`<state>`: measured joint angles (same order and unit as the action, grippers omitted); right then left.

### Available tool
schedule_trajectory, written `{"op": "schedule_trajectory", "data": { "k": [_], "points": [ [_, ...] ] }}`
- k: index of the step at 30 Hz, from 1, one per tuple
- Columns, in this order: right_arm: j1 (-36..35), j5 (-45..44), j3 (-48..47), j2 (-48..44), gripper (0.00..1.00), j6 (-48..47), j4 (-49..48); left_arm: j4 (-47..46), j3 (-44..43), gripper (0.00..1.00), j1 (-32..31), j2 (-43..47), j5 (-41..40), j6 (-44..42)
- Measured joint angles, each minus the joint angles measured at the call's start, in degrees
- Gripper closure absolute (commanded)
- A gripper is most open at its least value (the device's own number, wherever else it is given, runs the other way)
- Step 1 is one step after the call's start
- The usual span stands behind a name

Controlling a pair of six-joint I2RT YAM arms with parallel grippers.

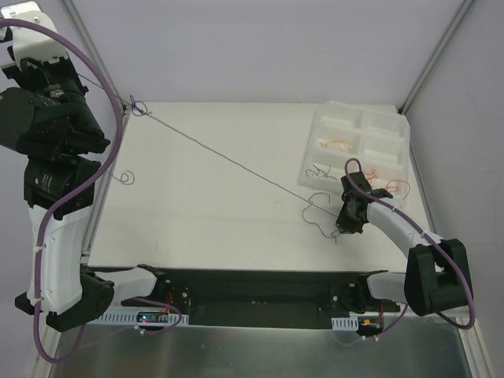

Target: Untangle the cables

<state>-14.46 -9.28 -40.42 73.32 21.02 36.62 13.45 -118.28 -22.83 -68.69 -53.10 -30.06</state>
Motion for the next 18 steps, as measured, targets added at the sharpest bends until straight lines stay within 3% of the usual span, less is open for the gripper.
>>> {"op": "schedule_trajectory", "data": {
  "k": [7,9,11,13,18],
  "points": [
    [1.3,2.0,0.2,-1.7,0.96,-1.1,-0.9,-13.2,1.0,1.00,0.0,-2.4,-4.6,-14.4],
    [1.5,5.9,0.3,-1.8,0.84,-3.5,-2.0,-13.0,1.4,1.00,-0.2,-2.0,-4.9,-13.6],
    [1.0,10.2,0.1,-2.1,0.56,-6.5,-2.8,-11.2,3.0,1.00,-1.6,-0.6,-5.4,-10.8],
    [0.0,13.5,-0.8,-3.0,0.41,-8.9,-2.8,-9.7,6.9,1.00,-4.3,2.0,-5.9,-7.6],
    [-1.3,19.7,-4.3,-6.1,0.29,-13.3,-2.8,-4.0,17.6,1.00,-9.4,6.7,-7.5,2.0]
  ]
}}
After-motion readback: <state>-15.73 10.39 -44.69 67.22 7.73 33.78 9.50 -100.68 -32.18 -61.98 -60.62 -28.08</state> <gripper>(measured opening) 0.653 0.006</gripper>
